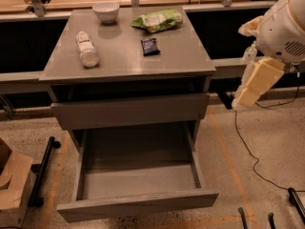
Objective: Place green rice chip bag into middle drawer
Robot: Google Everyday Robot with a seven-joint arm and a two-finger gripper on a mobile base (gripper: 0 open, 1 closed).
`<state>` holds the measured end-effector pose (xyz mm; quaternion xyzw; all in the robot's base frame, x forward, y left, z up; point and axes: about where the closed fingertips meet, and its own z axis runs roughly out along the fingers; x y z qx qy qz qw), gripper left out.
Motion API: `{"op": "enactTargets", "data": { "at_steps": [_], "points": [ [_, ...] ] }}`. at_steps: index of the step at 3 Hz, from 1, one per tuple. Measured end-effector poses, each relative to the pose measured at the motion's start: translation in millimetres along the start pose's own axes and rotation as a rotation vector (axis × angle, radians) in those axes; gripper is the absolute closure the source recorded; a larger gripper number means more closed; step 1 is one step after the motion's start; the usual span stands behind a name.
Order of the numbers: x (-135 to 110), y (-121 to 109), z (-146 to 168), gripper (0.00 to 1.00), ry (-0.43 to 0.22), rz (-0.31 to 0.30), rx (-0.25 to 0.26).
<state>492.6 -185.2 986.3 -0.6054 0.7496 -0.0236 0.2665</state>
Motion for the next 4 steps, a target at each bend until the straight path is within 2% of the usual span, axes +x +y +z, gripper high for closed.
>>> {"op": "enactTargets", "data": {
  "at_steps": [1, 2, 3, 4],
  "points": [
    [-26, -48, 23, 0.0, -0.114, -0.001, 0.063],
    [-62, -101, 52, 0.0, -0.231, 0.017, 0.074],
    [-67, -115, 52, 0.0, -0.25, 0.02, 0.092],
    [-63, -120, 68, 0.0, -0.236, 0.059, 0.101]
  ]
}}
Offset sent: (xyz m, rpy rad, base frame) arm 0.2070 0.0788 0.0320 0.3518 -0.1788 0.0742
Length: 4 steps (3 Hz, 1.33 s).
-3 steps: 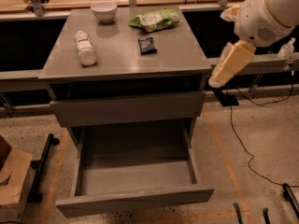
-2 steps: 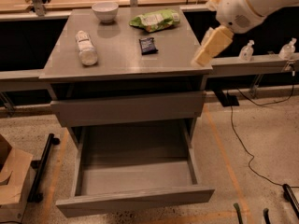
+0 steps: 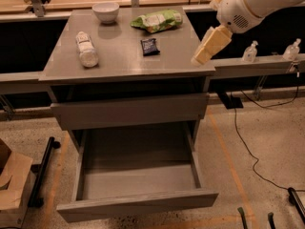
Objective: Place green rice chip bag into middle drawer
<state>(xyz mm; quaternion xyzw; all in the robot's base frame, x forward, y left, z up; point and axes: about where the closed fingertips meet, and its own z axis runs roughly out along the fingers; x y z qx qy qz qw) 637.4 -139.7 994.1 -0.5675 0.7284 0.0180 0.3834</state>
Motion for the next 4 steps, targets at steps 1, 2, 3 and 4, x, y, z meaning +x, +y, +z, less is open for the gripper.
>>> {"op": "enactTargets", "data": {
  "at_steps": [1, 2, 3, 4],
  "points": [
    [-3, -28, 33, 0.0, -0.092, 0.032, 0.025],
    [-6, -71, 79, 0.0, -0.218, 0.091, 0.073],
    [-11, -126, 117, 0.0, -0.286, 0.124, 0.162],
    [-12, -126, 117, 0.0, -0.286, 0.124, 0.16]
  ]
}}
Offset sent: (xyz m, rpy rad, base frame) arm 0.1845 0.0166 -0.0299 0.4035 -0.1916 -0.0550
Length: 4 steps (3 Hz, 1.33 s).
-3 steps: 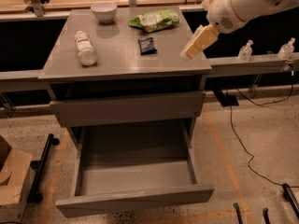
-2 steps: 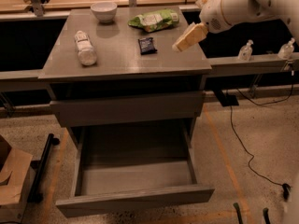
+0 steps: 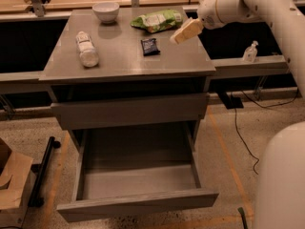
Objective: Place green rice chip bag into middle drawer
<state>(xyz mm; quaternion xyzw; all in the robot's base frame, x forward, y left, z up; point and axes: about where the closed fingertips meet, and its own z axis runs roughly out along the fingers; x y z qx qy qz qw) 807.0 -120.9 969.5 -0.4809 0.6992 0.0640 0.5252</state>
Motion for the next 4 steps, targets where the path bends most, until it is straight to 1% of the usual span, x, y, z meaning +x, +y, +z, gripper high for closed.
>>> {"op": "enactTargets", "data": {
  "at_steps": [1, 2, 3, 4],
  "points": [
    [-3, 4, 19, 0.0, -0.033, 0.005, -0.011],
    [-3, -1, 54, 0.0, -0.07, 0.024, 0.007],
    [6, -13, 100, 0.0, -0.086, 0.08, 0.037],
    [3, -31, 122, 0.0, -0.099, 0.106, 0.093]
  ]
}}
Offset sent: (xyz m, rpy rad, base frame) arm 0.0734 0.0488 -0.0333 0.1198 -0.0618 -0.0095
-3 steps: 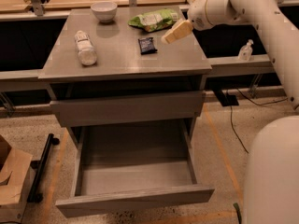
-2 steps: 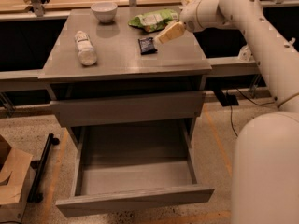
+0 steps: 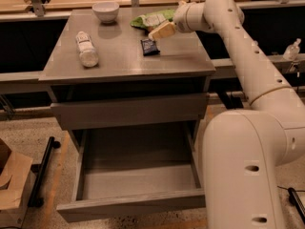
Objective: Place green rice chip bag into middle drawer
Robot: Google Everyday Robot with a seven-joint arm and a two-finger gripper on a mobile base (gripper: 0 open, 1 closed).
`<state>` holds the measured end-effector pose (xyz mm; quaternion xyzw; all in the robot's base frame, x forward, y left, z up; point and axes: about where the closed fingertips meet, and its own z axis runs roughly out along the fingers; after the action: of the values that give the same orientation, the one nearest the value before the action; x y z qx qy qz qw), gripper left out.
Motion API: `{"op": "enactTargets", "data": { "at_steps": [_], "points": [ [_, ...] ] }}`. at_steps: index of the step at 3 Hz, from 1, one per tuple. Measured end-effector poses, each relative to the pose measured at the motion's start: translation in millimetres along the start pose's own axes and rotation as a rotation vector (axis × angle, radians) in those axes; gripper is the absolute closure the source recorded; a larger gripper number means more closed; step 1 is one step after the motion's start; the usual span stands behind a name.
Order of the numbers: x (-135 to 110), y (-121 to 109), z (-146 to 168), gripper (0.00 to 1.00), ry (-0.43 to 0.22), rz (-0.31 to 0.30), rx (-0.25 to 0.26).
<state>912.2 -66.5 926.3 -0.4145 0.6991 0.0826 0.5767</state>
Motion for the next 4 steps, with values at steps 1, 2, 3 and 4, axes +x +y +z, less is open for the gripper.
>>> {"op": "enactTargets", "data": {
  "at_steps": [1, 2, 3, 4],
  "points": [
    [-3, -21, 24, 0.0, -0.036, 0.072, 0.083],
    [-4, -22, 25, 0.0, -0.04, 0.085, 0.084],
    [0, -20, 30, 0.0, -0.024, 0.091, 0.081],
    [4, -28, 38, 0.0, -0.033, 0.13, 0.117]
  ]
}}
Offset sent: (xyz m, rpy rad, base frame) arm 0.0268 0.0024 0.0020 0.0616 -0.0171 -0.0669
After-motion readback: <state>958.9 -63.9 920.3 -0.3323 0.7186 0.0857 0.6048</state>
